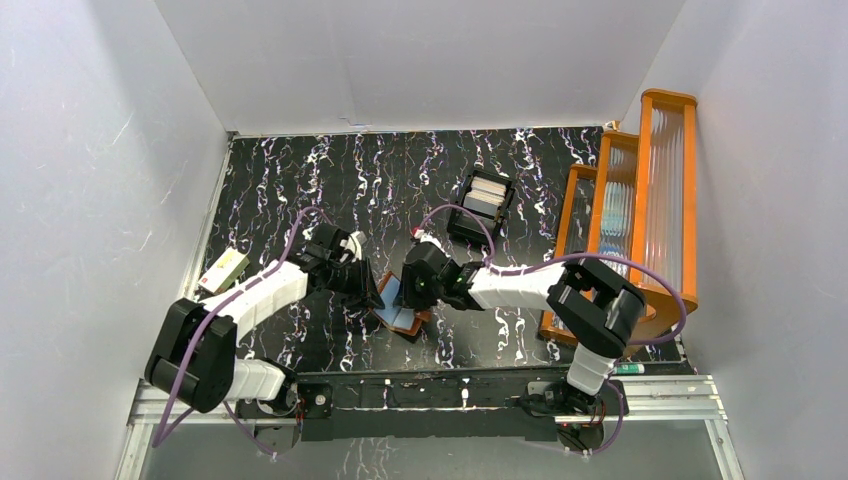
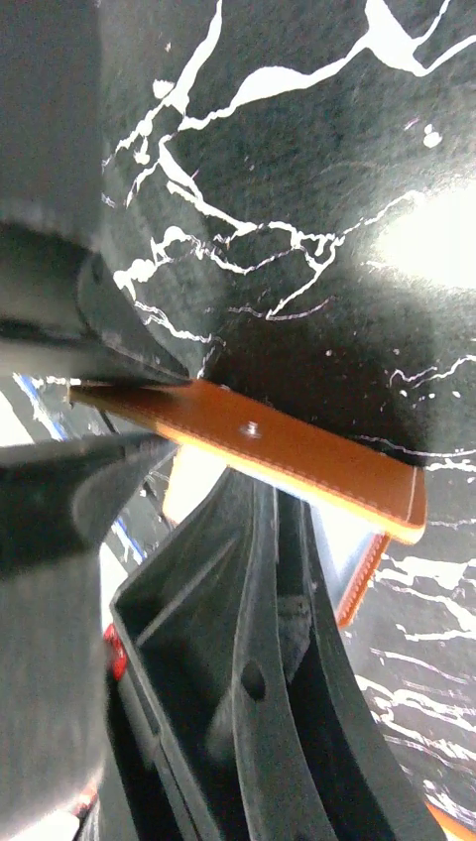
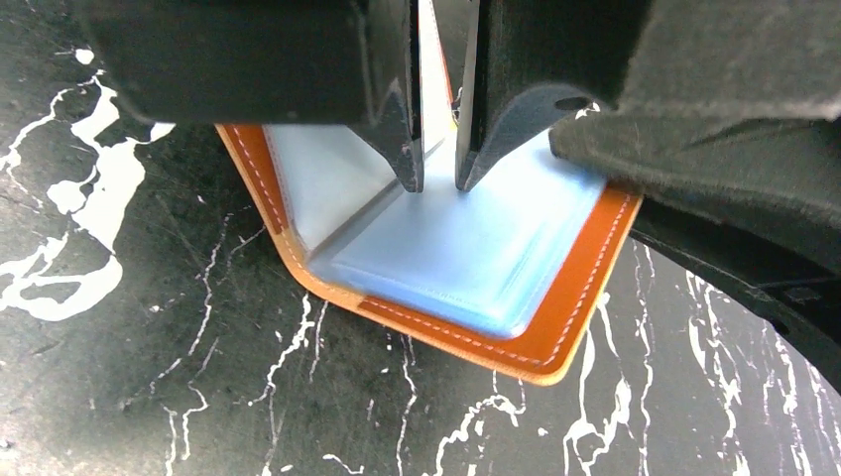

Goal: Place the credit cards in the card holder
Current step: Open the card holder at the center of the board.

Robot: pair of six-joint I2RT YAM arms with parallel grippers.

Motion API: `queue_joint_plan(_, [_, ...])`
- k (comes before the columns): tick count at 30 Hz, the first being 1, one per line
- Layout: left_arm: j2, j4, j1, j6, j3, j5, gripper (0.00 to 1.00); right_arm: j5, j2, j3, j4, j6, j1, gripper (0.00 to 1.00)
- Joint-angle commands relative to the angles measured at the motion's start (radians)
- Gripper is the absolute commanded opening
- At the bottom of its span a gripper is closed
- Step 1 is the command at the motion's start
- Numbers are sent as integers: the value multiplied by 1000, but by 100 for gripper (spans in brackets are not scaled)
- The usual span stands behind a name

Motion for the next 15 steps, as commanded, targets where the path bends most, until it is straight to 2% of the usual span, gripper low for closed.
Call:
queue_joint_plan(1, [18,-10,7,-1,-14,-36,14,37,-44,-26,-32,-26,5,26])
queue_joint_plan(4, [11,20,7,-37,-40,-23,0,68,-86,-70,-111,-43,5,26])
queue_joint_plan(7, [-9,108,7,-108,-107,28,0,120,-126,-135,-187,-56,6,26])
queue_joint_plan(11, [-41,222,8,-190,-201,80,0,141,-160,-231,-203,-56,9,26])
queue_joint_plan(15, [-45,322,7,-242,-243,142,0,174,-201,-242,-227,-56,12,25])
